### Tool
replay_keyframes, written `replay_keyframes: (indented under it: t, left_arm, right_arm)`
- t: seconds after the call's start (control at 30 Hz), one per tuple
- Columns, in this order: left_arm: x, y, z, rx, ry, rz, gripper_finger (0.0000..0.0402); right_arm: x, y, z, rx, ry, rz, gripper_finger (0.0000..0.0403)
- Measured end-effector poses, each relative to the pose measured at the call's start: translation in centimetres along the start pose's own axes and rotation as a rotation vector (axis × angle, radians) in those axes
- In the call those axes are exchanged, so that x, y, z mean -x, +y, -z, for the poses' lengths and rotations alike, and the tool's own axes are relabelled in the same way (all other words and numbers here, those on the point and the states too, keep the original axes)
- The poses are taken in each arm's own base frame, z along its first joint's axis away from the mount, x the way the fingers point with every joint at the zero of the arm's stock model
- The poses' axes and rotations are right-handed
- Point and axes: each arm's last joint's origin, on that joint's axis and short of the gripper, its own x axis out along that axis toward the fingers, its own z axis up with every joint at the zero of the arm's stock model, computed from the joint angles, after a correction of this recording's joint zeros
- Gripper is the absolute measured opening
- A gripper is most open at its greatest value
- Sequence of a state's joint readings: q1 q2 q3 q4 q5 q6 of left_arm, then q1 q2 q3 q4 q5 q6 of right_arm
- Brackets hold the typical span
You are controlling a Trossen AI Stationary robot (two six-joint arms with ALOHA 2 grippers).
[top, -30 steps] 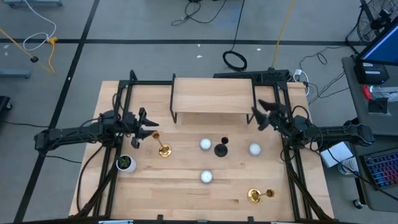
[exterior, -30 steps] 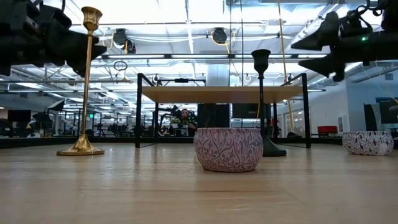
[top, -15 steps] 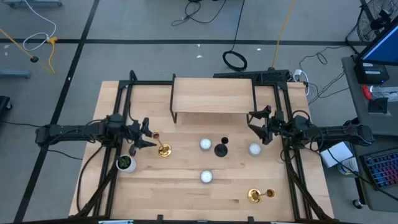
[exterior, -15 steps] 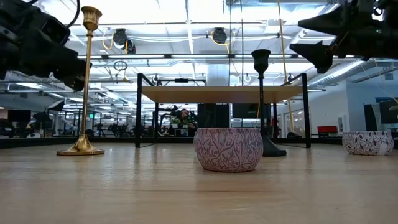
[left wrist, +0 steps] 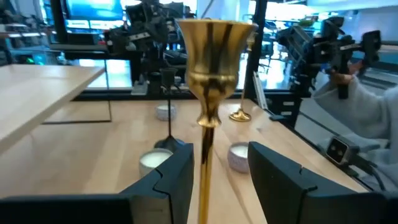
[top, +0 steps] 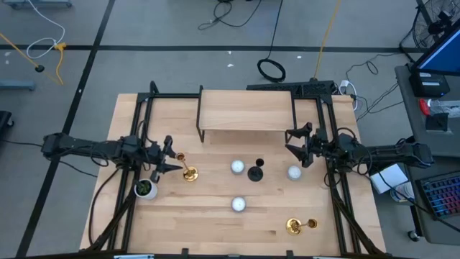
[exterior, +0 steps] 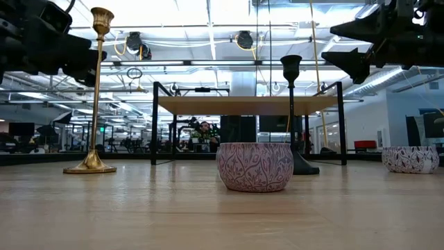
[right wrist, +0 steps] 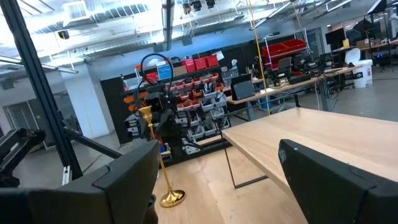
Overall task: Pick & Place candle stick holders
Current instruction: Put the top golden candle holder on the shelf
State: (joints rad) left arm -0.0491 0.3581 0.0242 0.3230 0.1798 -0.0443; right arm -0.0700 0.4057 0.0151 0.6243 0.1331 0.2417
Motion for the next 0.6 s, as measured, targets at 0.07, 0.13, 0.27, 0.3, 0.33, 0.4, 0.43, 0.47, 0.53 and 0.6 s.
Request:
replay_keyframes:
  t: [0.07,0.13,0.27,0.3,0.33,0.4,0.43,0.47,0.53,0.6]
  left_arm:
    - [-0.2,0.0,0.0,0.000,0.001,-0.018,0.0159]
    - [-0.4,0.0,0.2,0.002,0.012,-0.029,0.0158]
    - [-0.8,0.0,0.4,0.006,0.030,-0.055,0.0137]
    - [-0.9,0.0,0.4,0.005,0.029,-0.062,0.0125]
    - [-0.9,0.0,0.4,0.005,0.026,-0.063,0.0111]
    - [-1.0,-0.1,0.3,-0.003,0.011,-0.059,0.0077]
    - [-1.1,-0.1,0.2,-0.009,0.007,-0.059,0.0059]
    - [-1.1,-0.1,0.2,-0.011,0.000,-0.062,0.0039]
    - [-1.1,-0.1,0.1,-0.010,-0.005,-0.085,0.0017]
    - [-1.1,-0.1,0.1,0.006,-0.008,-0.126,0.0020]
  right_arm:
    - [0.0,0.0,0.0,0.000,0.000,0.000,0.0325]
    - [0.0,0.0,0.0,0.000,0.000,0.000,0.0325]
    - [0.0,0.0,0.0,0.000,0.000,0.000,0.0325]
    - [0.0,0.0,0.0,0.000,0.000,0.000,0.0325]
    - [0.0,0.0,0.0,0.000,0.000,0.000,0.0325]
    - [0.0,0.0,0.0,0.000,0.000,0.000,0.0325]
    - [0.0,0.0,0.0,0.000,0.000,0.000,0.0325]
    - [0.0,0.0,0.0,0.000,0.000,0.000,0.0325]
    - [0.0,0.0,0.0,0.000,0.000,0.000,0.0325]
    - [0.0,0.0,0.0,0.000,0.000,0.000,0.0325]
